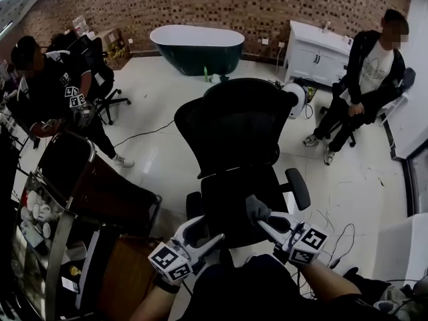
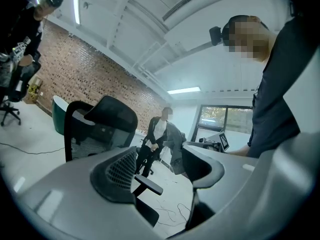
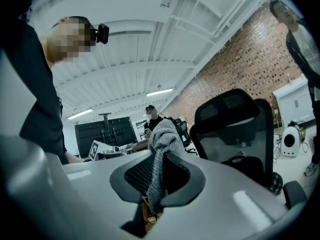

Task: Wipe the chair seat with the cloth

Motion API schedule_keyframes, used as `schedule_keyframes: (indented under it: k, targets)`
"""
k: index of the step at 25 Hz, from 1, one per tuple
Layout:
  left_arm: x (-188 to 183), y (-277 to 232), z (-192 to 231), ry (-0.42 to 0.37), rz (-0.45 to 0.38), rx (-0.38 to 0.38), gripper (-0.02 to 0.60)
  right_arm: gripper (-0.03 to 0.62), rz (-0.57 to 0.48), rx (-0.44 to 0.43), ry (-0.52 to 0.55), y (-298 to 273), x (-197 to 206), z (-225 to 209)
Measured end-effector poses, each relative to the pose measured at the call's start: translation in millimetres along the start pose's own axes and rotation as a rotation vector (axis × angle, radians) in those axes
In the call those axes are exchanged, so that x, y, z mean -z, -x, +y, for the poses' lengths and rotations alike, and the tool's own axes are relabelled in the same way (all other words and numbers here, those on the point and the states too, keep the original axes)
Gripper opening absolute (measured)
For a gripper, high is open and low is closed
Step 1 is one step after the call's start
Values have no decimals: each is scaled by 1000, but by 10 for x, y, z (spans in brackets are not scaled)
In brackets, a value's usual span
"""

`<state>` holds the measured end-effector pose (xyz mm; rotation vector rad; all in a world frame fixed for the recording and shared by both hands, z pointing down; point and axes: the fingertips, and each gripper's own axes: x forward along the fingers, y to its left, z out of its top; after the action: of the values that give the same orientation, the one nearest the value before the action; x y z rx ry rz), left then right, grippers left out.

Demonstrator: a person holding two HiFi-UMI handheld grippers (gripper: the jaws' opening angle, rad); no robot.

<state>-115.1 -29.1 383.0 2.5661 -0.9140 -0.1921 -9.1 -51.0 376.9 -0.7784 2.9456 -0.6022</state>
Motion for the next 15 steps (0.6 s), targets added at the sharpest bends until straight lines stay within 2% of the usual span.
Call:
schedule_keyframes:
  k: [5, 8, 11, 15]
  targets:
    - [8, -85, 270, 24, 0, -17, 311, 31, 33, 0, 20, -257, 10, -227]
    - [111, -252, 457, 46, 9, -39, 310, 31, 100, -6, 24, -403, 144, -514]
    - [352, -403, 672, 97, 45, -78, 311, 31, 210, -28, 13, -592, 513, -853]
    - [746, -514, 1046, 153, 100, -133, 311, 31, 374, -69, 15, -986, 1193, -1276]
